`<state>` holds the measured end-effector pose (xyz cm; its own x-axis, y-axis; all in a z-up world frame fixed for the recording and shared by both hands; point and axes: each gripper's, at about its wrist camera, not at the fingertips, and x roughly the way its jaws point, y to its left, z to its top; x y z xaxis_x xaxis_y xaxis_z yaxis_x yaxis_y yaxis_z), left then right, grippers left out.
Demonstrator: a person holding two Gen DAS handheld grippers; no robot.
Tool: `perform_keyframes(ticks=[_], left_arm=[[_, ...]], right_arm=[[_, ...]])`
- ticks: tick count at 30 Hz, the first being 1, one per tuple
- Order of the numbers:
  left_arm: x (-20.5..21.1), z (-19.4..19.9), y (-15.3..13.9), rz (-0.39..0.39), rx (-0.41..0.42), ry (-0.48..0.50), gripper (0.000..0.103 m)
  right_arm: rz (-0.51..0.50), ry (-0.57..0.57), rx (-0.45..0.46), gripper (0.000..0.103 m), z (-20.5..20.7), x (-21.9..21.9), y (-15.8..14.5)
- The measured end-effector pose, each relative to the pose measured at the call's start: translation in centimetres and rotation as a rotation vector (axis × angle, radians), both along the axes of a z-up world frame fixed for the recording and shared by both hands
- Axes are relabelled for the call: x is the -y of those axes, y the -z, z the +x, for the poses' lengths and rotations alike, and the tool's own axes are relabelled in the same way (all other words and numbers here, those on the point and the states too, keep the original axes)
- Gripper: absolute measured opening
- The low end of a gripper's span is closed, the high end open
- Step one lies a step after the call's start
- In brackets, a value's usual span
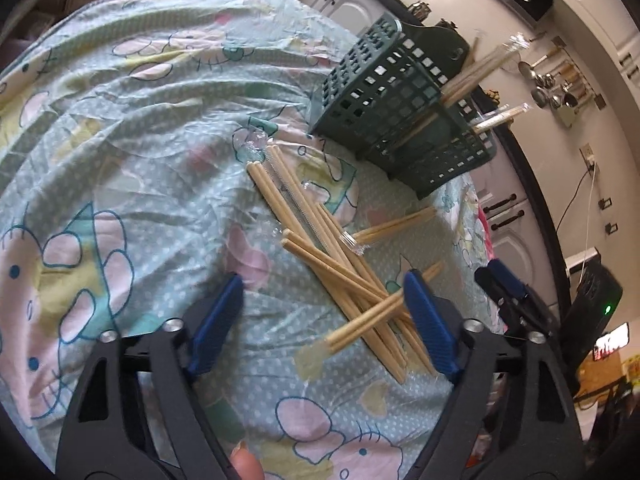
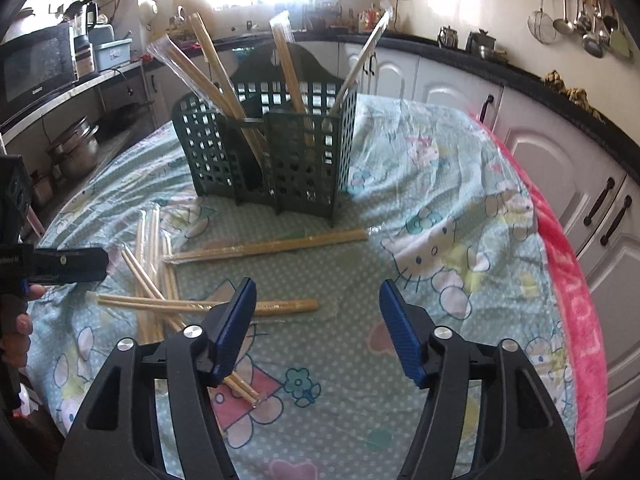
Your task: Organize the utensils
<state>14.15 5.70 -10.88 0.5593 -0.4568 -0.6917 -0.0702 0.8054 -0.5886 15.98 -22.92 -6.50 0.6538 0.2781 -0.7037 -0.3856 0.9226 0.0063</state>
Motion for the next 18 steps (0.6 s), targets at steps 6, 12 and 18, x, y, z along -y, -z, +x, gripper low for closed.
perform_keyframes(ticks=[6, 12, 18], left_arm=[[-0.7, 1.3, 0.3, -0.028, -0.013, -0.025, 0.065], [-1.2, 2.0, 0.6, -0.034, -0.020, -0.043, 0.054], [-1.4, 2.3, 0.7, -0.038, -0.024, -0.048, 0.048]], right_arm=[[0.014, -0.005, -0.044, 0.050, 0.8, -0.1, 1.4], [0.032, 0.008, -0.090, 0.039, 1.8, 0.3, 2.6], [0.078, 0.025, -0.146, 0.034, 3.0, 0.8, 3.6]])
